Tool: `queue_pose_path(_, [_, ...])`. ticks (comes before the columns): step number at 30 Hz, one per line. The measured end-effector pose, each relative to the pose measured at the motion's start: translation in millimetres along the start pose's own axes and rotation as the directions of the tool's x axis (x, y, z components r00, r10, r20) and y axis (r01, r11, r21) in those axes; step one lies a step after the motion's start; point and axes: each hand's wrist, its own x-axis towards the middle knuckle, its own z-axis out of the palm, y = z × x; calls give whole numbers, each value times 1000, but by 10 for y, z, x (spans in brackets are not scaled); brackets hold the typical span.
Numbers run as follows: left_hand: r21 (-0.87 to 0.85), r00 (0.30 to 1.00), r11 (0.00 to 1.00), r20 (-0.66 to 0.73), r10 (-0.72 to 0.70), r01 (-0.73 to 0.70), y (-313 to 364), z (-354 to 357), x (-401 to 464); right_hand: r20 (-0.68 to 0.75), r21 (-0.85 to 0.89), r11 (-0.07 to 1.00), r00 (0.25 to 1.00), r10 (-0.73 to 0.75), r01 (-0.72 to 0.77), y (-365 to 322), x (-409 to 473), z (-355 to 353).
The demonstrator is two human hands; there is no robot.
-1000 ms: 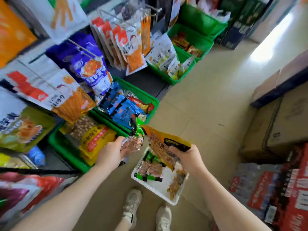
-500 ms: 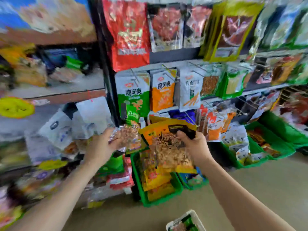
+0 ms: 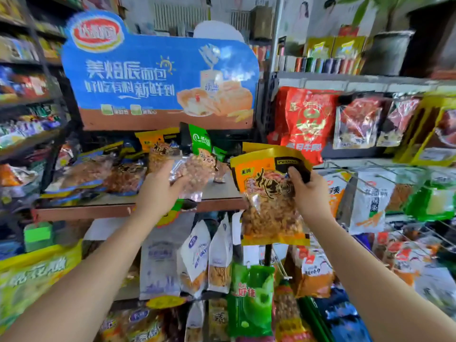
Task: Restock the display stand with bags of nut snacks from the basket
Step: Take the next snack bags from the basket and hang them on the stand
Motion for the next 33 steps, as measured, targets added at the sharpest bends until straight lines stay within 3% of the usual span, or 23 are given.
queue_pose_path(4, [-385, 982, 906, 131, -134, 175, -63, 419, 499, -26, 36, 999, 1000, -10, 11, -162, 319, 188])
queue_pose_path(6, [-469, 961, 845, 215, -173, 257, -76, 638, 662, -31, 27, 999, 999, -34, 35, -207, 531, 247])
queue_pose_path(8, [-376, 955, 889, 232, -185, 263, -186, 875, 792, -29, 50, 998, 999, -44, 45, -223, 751, 317])
queue_pose_path(11, [-95, 940, 961, 254, -227, 258, -401, 1067, 889, 19, 133, 991, 999, -35, 32, -253, 1045, 490])
queue_pose_path(14, [185, 943, 977, 292, -160, 108, -499, 962, 933, 96, 258, 966, 995, -39, 13, -353, 1295, 815])
queue_pose_path(16, [230, 971, 973, 238, -36, -20, -606, 717, 955, 150, 338, 941, 988, -27, -26, -456, 1405, 1097])
queue_pose_path(18, [327, 983, 938, 173, 63, -118, -791, 314, 926, 211, 439, 893, 977, 10, -103, -595, 1482, 1400])
queue_pose_path(20, [522, 970, 820, 177, 166, -236, -1092, -75, 869, 240, 510, 847, 970, 25, -148, -768, 1555, 1706])
queue_pose_path(22, [679, 968, 692, 214, 134, -246, -1450, -355, 815, 205, 550, 821, 978, 45, -153, -926, 1593, 2035])
queue_pose_path(24, [679, 963, 711, 271, -11, -183, -1707, -529, 788, 176, 573, 807, 983, 48, -142, -989, 1575, 2420])
queue_pose_path(26, [577, 930, 812, 339, -140, -88, -1874, -626, 769, 184, 434, 895, 983, 19, -99, -937, 1463, 2812])
queue_pose_path(28, [509, 886, 860, 413, -211, -32, -1989, -679, 808, 191, 129, 992, 982, -9, -16, -837, 1328, 3126])
queue_pose_path(30, [485, 868, 869, 470, -160, -102, -2077, -702, 823, 113, -84, 996, 993, -23, 33, -738, 1258, 3326])
queue_pose_path(33, [478, 853, 853, 515, -81, -208, -2196, -701, 828, 61, -194, 981, 998, 30, -18, -591, 1301, 3481])
